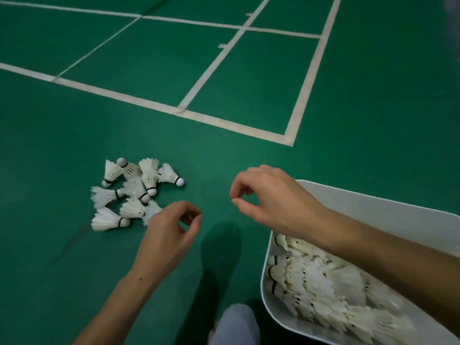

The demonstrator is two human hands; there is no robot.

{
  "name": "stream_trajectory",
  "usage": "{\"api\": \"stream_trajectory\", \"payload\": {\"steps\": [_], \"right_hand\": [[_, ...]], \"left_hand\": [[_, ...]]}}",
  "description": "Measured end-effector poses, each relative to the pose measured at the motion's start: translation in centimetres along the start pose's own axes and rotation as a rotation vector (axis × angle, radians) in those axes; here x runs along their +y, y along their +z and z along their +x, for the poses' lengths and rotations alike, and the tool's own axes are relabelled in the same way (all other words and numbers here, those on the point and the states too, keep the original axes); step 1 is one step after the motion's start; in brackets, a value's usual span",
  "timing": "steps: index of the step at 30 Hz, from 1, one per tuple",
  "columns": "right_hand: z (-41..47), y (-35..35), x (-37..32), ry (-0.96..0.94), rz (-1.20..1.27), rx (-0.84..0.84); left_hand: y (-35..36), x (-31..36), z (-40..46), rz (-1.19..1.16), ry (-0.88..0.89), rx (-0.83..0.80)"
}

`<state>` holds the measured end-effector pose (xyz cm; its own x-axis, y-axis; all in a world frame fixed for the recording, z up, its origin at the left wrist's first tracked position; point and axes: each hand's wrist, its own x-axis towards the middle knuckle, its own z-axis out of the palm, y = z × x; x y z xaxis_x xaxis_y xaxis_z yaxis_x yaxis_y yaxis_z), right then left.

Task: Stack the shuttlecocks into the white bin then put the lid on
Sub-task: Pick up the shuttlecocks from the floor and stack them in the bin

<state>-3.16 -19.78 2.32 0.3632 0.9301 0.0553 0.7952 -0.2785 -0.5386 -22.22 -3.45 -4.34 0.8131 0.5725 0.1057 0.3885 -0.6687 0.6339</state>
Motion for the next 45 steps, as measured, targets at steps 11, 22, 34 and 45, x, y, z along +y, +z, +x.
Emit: {"api": "stream_trajectory", "payload": {"steps": [11, 22, 34, 45], "right_hand": [[15.0, 10.7, -0.7, 0.021, -0.025, -0.363], [24.2, 15.4, 0.1, -0.117, -0.165, -0.426], [16.5, 8.2, 3.3, 0.059, -0.009, -0.306], [-5.4, -5.6, 1.0, 0.327, 0.133, 0.205]], "left_hand": [[-2.7, -12.6, 2.1, 0.403, -0.457, 0.157], [-0.3, -14.9, 4.6, 0.160, -0.538, -0.197], [-0.1, -8.3, 3.3, -0.294, -0.433, 0.081], [-1.3, 7.0, 1.3, -0.482, -0.010, -0.063]]}}
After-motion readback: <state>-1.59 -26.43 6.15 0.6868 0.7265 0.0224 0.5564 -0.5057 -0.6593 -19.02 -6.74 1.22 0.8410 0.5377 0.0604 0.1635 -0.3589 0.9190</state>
